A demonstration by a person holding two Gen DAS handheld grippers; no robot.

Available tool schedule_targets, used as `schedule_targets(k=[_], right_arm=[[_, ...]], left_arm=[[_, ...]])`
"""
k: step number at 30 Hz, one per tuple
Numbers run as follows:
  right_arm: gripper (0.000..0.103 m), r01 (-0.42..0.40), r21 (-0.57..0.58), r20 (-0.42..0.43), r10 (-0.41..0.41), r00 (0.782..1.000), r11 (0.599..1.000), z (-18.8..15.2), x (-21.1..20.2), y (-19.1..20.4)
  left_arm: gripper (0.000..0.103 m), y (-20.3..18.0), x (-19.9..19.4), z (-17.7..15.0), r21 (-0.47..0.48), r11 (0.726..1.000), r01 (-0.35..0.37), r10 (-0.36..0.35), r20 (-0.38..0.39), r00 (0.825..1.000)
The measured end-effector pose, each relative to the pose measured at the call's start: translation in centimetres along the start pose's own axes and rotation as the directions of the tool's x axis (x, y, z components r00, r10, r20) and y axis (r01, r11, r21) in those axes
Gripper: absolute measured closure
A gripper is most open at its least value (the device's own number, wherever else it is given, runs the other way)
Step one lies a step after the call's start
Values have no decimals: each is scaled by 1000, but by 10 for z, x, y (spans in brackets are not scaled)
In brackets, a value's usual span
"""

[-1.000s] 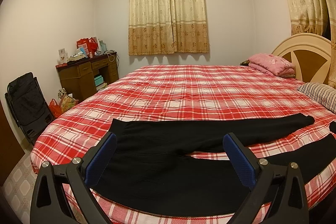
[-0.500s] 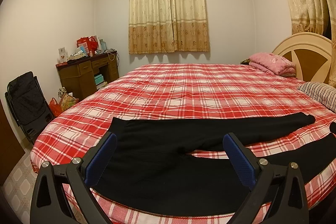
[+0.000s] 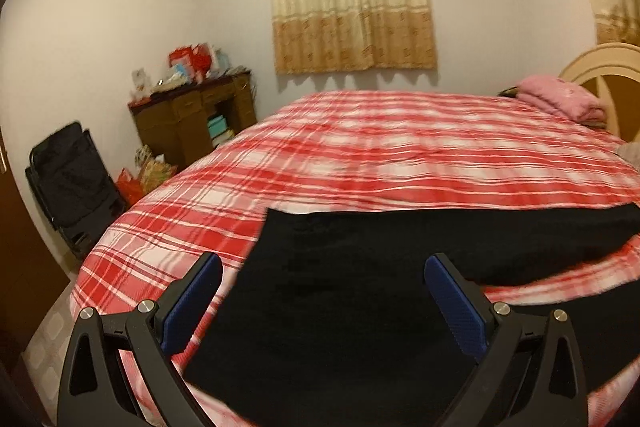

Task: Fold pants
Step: 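Lower both grippers onto the pants legs and close on the fabric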

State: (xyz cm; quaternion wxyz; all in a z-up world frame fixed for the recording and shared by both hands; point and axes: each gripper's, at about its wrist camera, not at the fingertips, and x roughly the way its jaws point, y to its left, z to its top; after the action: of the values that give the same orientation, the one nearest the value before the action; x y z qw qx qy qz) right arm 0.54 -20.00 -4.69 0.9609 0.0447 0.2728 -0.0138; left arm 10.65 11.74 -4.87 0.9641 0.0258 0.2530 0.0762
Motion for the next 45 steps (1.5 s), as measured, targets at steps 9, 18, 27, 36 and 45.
schedule_targets(k=[9,18,27,36,45], right_arm=[[0,37,-4,-108,-37,993,999,-18,40,-12],[0,79,-16,-178,-80,981,997,-12,73,-29],[18,93,37,-200,-83,976,995,24,102,-83],[24,247,67,-288,-218,933,967,69,154,-174],[29,377,78,-364,-326,873,923,86,206,-248]], left_arm=[[1,63,136,28,34,998,-51,55,-148,987],[40,56,220,24,53,999,9,8,-318,948],[78,58,234,21,7,997,70,-64,-339,939],[78,64,239,21,-49,996,78,-89,-331,940],[78,59,241,18,-17,998,64,-66,-328,942]])
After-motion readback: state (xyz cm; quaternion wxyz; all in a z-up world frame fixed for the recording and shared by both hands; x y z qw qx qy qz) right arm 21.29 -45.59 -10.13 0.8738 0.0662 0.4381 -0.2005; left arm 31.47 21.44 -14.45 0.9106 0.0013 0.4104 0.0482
